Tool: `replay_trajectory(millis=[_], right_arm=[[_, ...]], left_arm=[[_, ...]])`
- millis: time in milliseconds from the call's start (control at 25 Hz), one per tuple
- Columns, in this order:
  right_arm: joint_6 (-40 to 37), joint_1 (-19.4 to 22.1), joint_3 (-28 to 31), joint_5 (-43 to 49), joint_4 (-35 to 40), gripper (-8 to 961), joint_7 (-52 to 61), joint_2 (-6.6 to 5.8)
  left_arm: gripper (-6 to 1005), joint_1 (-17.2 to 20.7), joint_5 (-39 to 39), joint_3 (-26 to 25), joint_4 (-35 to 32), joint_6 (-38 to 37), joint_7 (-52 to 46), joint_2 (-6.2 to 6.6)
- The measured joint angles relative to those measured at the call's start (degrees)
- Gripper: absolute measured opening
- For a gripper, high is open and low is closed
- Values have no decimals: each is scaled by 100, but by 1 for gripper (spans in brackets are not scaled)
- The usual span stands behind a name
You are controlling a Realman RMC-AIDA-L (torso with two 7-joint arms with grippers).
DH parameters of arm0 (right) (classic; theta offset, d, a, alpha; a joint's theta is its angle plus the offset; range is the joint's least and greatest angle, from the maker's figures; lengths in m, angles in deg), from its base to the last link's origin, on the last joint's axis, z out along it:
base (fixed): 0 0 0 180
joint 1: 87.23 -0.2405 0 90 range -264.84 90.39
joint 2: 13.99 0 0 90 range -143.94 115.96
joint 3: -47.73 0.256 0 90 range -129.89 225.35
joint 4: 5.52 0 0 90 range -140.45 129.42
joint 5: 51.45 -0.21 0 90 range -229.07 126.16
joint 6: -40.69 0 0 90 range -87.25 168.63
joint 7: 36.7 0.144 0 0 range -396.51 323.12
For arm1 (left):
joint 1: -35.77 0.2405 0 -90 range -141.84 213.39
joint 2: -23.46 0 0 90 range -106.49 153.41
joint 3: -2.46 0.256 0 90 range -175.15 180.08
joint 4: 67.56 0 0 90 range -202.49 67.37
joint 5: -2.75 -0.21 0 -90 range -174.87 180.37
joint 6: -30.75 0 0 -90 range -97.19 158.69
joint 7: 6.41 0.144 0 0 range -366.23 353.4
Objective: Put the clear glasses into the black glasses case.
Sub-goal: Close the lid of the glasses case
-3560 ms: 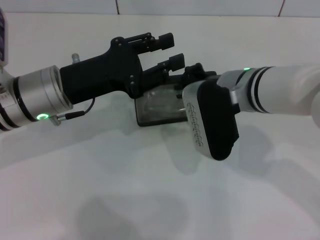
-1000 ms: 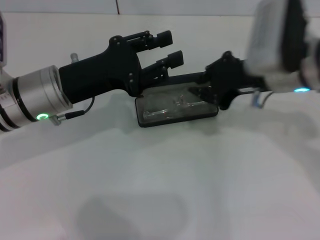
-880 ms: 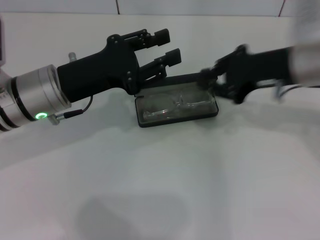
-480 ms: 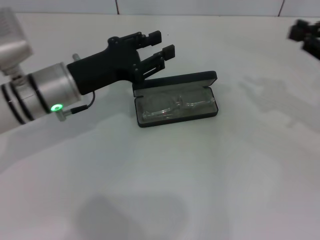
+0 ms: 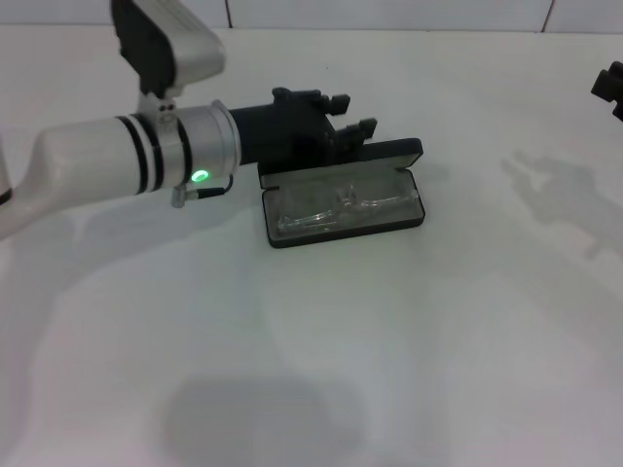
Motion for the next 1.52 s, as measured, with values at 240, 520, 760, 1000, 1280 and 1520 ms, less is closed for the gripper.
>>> replay_trajectory(millis=[240, 520, 760, 1000, 1280, 1520], right_arm=[[21, -6, -4, 7, -28, 190, -15, 5], [91, -66, 2, 8, -157, 190, -111, -4], [99, -136, 7, 5, -239, 190, -157, -2], [99, -199, -43, 6, -269, 190, -166, -1], [99, -262, -52, 20, -270, 190, -171, -1], [161, -301, -60, 64, -269, 190, -172, -1]], left_arm=[[481, -36, 36, 448, -21, 262, -41, -16], [481, 107, 24, 735, -56, 57, 24, -7], [481, 196, 38, 723, -57, -155, 210, -2], [481, 198, 41, 740, -74, -150, 256, 1], [500, 205, 35, 723, -39, -30, 281, 10], [522, 192, 8, 744, -8, 130, 283, 10]])
